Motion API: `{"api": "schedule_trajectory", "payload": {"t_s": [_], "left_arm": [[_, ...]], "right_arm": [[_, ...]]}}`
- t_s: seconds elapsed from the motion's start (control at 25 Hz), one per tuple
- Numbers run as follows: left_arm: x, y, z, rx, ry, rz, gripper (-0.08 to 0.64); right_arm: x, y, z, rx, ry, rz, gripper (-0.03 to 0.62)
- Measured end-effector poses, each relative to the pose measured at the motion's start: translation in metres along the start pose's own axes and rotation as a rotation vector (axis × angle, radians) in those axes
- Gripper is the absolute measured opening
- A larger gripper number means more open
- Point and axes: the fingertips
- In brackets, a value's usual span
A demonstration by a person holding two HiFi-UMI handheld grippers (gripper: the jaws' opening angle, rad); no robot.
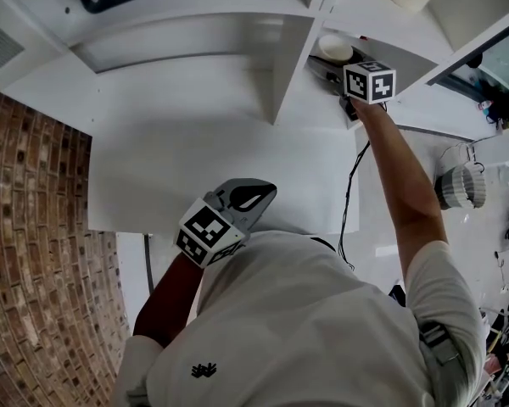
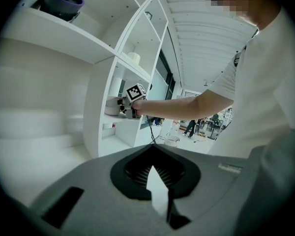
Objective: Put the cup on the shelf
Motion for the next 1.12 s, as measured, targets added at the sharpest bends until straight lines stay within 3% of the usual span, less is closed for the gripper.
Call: {"api": "schedule_trajectory", "payload": {"t_s": [0.72, 1.12], "left_arm": [[-0.003, 0.006, 0.01, -0.029, -0.005, 0.014, 0.006], [-0.009, 0.015, 0.002, -0.08, -0.008, 0.046, 0.006]], "right_arm": [[-0.003, 0.001, -0.003, 0.009, -0.023, -0.026, 0.464], [-0.011, -0.025, -0.005, -0.01, -0.013, -0.033, 0.469]]}}
Point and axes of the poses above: the fingertips, and each gripper's own axes: y forward along the fingers, z to its left, x out of its top, and after that the axes turned 15 degrees about -z, right-handed
